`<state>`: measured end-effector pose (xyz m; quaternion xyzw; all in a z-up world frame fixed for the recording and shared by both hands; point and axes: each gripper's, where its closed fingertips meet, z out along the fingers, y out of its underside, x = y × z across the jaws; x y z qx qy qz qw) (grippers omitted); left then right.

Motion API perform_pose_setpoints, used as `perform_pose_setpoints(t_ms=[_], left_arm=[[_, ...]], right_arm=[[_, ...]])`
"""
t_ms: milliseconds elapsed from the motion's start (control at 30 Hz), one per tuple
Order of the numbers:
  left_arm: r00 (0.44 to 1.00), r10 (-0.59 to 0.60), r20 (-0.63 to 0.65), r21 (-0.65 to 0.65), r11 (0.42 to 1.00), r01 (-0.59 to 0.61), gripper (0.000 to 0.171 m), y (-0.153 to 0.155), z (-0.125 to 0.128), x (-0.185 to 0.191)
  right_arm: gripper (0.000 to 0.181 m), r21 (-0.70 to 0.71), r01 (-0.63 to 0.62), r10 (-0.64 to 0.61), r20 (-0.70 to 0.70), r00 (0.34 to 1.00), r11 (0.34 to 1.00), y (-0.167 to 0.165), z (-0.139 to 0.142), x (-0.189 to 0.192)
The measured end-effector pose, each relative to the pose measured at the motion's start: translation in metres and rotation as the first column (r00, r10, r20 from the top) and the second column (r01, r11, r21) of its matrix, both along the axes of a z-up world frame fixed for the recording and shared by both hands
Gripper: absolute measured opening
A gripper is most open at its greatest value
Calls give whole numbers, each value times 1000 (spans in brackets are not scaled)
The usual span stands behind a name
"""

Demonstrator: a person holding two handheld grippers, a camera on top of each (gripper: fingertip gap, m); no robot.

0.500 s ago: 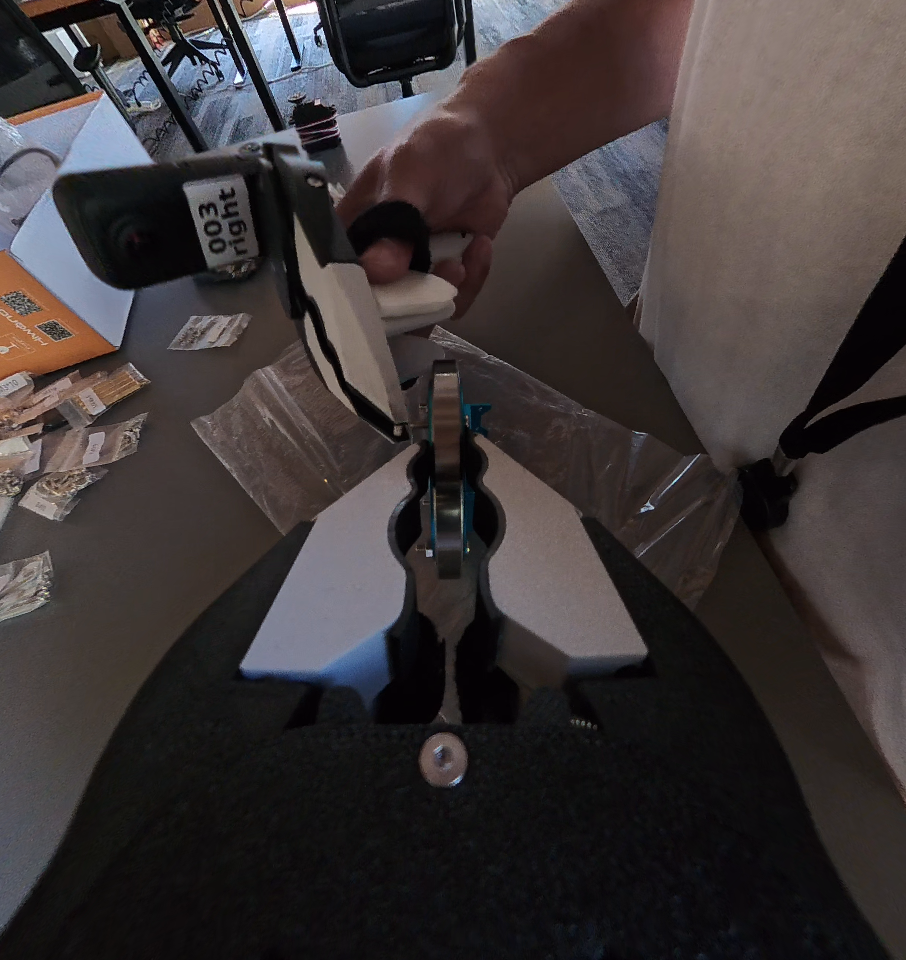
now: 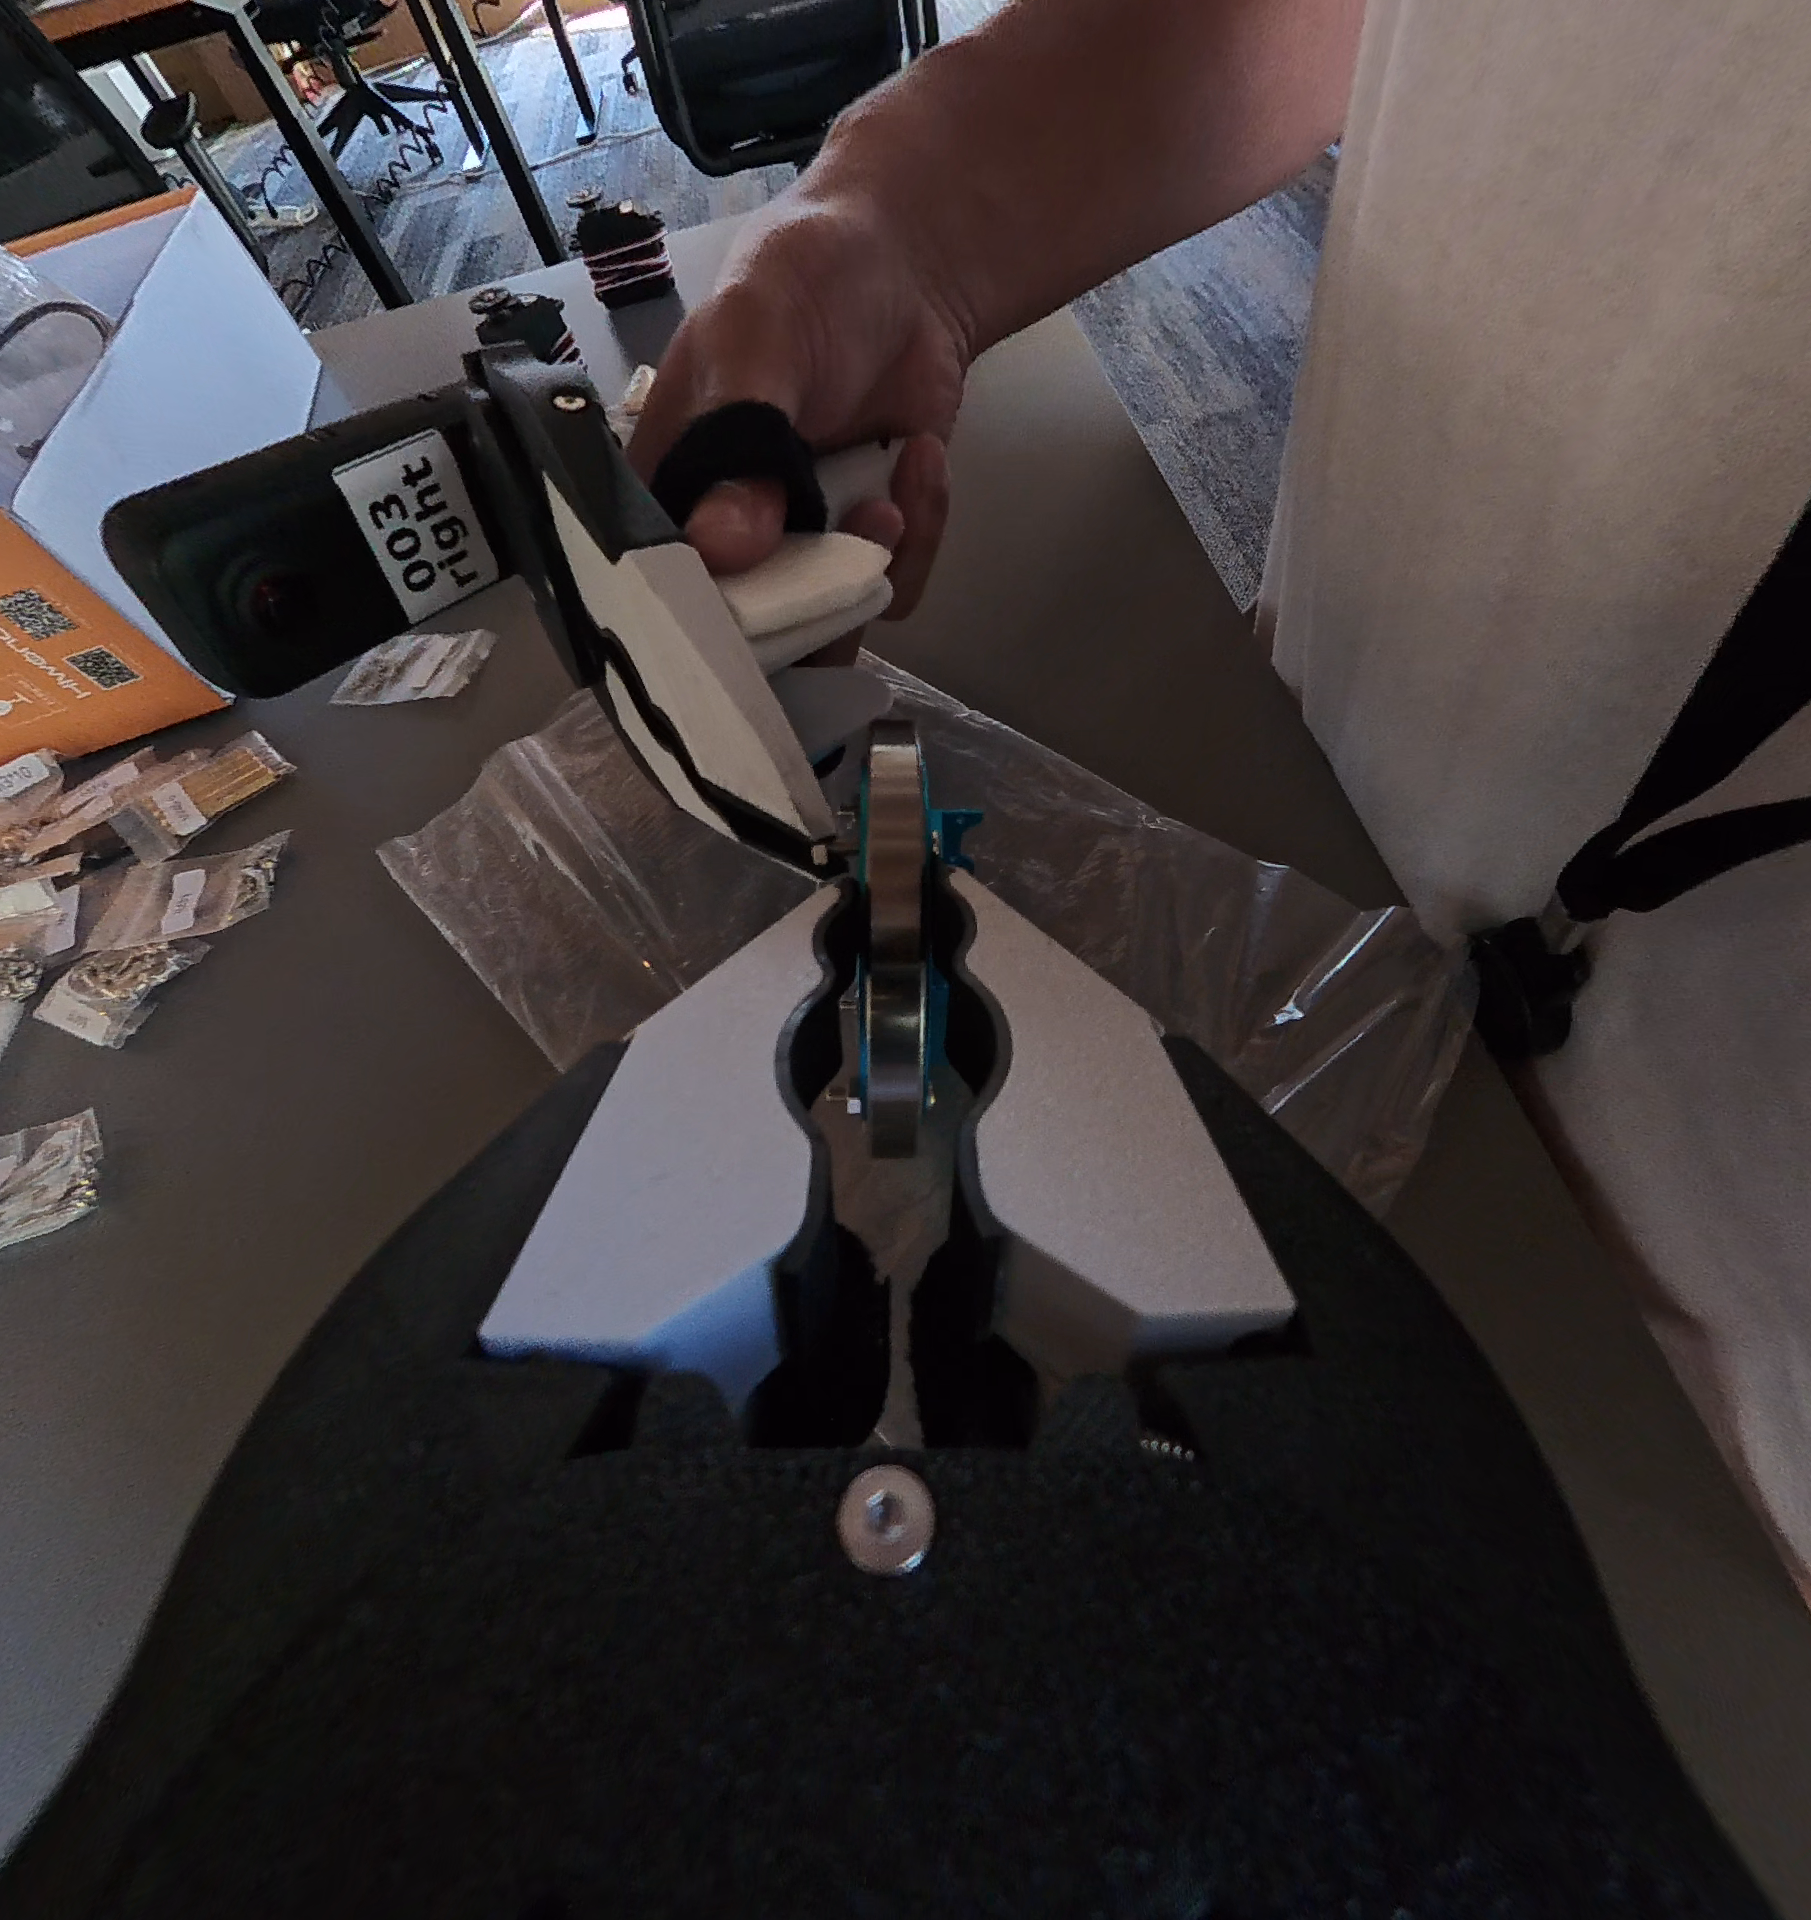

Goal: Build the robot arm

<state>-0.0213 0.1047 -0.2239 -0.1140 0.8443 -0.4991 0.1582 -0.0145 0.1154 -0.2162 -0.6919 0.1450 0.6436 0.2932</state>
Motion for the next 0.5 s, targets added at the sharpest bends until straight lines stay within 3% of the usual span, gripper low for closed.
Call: perform_pose_setpoints(t_ms=[267, 500], left_arm=[[1000, 4, -1, 1, 1000, -4, 12, 0, 0, 1], [1000, 4, -1, 0, 1000, -4, 12, 0, 0, 1]], right_arm=[[5, -25, -23, 26, 131, 991, 999, 0, -1, 1], [9, -20, -15, 18, 137, 990, 1000, -3, 2, 1]])
